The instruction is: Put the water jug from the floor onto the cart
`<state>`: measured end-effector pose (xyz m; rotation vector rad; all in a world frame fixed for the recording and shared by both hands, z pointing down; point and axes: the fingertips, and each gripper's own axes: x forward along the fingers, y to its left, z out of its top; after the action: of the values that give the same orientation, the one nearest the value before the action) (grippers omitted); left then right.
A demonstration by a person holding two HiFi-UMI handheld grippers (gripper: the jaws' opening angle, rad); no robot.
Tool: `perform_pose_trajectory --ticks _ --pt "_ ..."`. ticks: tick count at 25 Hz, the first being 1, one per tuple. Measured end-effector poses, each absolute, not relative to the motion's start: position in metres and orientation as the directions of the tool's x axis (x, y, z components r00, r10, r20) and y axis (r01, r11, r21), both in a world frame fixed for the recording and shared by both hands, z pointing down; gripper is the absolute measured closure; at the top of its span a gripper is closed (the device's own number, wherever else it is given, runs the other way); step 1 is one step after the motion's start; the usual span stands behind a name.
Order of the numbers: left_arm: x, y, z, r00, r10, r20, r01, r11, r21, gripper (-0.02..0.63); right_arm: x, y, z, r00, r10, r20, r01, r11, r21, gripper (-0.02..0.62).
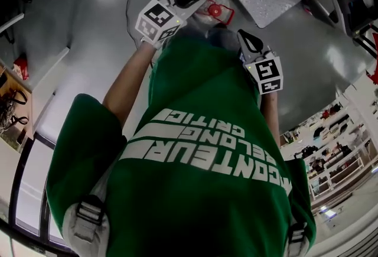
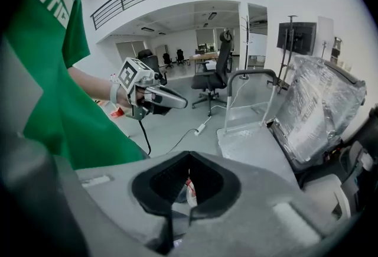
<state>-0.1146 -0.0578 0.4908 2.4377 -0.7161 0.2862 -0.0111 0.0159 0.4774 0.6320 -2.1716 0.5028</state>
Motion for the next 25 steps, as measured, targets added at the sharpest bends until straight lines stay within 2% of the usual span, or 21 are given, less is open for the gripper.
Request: perform_pose_trajectory --ticks 13,25 --pt "-0.053 -0.064 0.514 0.816 -0.372 0.443 -0.544 -0.755 0.366 0.592 0.035 -0.003 0.497 -0.640 -0.217 0.737 -0.500 0.846 -0.185 0.601" --pt "-0.011 -0.035 0.615 0.766 -0.290 0.574 -0.589 -0.672 0.448 0.592 0.104 -0.054 0.593 -0.631 -0.275 0.726 -0.582 0.786 -0.207 0.601"
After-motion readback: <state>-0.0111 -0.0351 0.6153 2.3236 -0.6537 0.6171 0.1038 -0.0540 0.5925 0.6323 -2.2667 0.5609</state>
